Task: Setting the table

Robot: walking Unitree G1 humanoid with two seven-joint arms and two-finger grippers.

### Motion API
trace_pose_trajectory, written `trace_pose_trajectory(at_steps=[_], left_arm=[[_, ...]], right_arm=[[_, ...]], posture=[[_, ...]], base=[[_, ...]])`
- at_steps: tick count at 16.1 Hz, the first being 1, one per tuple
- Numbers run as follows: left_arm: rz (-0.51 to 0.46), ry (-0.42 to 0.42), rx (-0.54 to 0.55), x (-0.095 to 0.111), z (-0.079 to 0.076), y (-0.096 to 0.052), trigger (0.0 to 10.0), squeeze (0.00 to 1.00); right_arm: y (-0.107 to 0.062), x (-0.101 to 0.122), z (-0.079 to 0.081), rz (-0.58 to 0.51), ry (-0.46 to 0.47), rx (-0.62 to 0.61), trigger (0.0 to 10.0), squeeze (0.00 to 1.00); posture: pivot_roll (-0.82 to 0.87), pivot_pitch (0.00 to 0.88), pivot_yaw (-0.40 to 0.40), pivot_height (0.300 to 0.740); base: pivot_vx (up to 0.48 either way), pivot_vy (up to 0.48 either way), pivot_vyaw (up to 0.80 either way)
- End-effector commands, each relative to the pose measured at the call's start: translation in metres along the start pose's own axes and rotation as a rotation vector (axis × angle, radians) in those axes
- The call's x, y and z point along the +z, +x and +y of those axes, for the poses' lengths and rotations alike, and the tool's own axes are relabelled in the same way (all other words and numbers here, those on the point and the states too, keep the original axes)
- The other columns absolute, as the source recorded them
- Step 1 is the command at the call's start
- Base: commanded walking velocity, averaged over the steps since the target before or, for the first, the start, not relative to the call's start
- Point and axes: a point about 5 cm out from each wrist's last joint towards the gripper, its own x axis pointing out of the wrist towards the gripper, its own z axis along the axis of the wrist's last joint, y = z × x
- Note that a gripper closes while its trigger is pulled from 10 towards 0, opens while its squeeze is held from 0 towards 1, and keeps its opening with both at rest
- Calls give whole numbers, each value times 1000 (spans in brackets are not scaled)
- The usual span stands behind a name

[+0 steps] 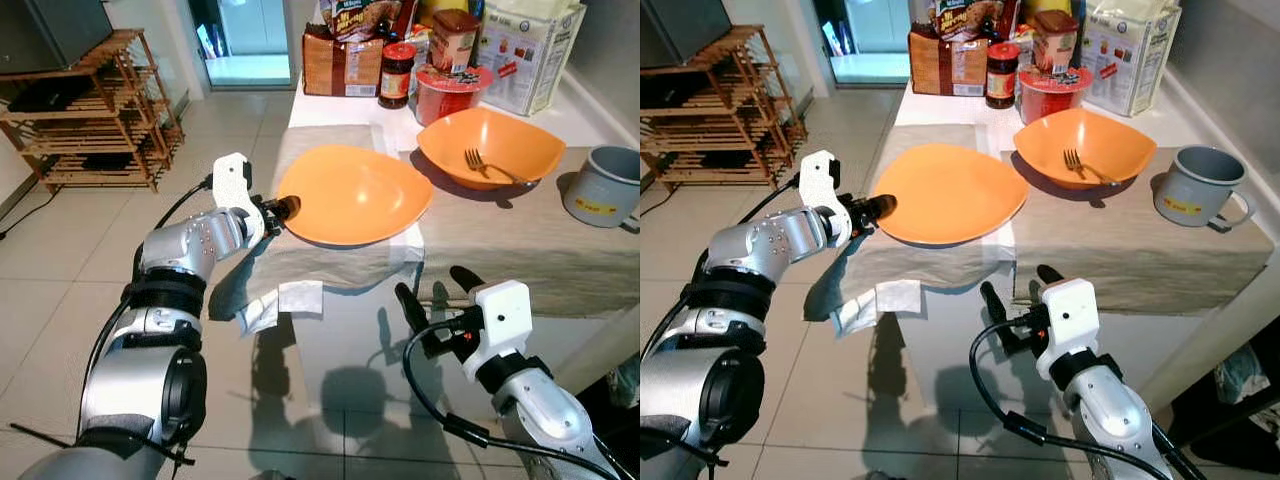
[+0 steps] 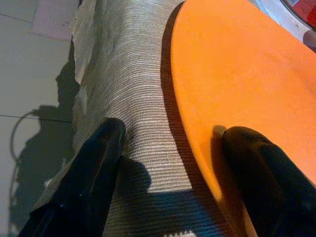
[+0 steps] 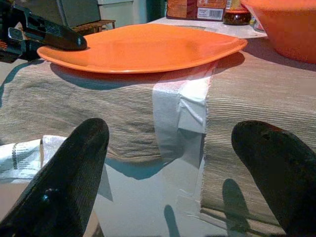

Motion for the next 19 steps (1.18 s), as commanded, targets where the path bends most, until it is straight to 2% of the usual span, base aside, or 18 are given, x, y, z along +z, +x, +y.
trace_pose_trajectory(at_steps=[1,4,7,11,15,19], left_arm=[[-2,2,-3,3,-2,1,10000,0],[-10,-53,-44,5,-9,3,10000,0],[-22,-70,-71,8,-16,5,10000,0],[-32,-46,-110,9,-27,7,10000,0],[-57,12,-152,17,-41,6,10000,0],[-46,42,-159,11,-45,9,10000,0]], right_arm=[[-2,6,3,-18,-8,7,10000,0],[-3,6,3,-15,-7,6,10000,0],[-2,5,1,-11,-8,3,10000,0],[-3,5,1,-9,-8,2,10000,0],[-4,4,3,-9,-6,1,10000,0],[-4,3,4,-8,-4,1,10000,0]], posture=[[-224,0,109,735],[-226,0,109,735],[-230,0,108,735],[-231,0,109,735],[-230,0,110,735],[-230,0,112,735]], base=[[0,0,0],[0,0,0],[0,0,0],[0,0,0],[0,0,0],[0,0,0]])
